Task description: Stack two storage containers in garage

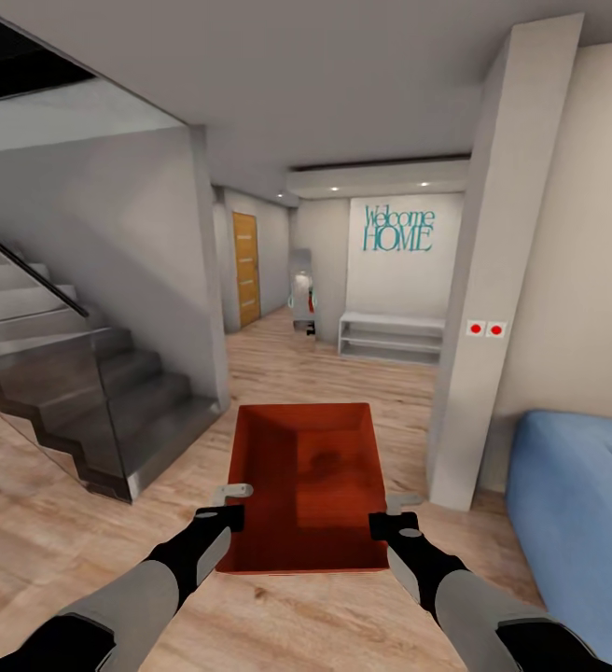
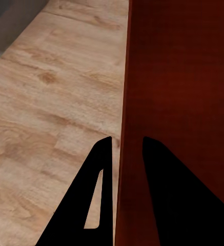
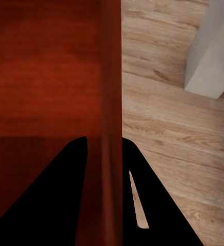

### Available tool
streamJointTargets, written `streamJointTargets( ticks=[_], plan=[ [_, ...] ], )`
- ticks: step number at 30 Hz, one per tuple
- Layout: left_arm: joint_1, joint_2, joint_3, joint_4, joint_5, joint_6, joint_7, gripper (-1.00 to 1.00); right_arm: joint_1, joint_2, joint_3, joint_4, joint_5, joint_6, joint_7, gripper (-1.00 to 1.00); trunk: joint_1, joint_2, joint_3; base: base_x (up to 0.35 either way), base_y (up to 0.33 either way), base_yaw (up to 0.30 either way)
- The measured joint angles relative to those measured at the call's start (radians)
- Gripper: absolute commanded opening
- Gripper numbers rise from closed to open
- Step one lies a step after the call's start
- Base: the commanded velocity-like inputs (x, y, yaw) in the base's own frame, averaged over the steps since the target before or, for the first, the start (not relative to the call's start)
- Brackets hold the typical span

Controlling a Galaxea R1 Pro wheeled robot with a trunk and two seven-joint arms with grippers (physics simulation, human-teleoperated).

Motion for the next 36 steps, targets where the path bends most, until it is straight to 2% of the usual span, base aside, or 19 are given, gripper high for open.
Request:
streamJointTargets(
  ticks=[36],
  plan=[
    [0.000,0.002,0.001,0.000,0.000,-0.001,-0.003,-1.00,0.000,0.002,0.001,-0.001,-0.001,0.000,-0.003,-1.00,0.000,0.000,0.000,0.322,0.000,0.000]
  ],
)
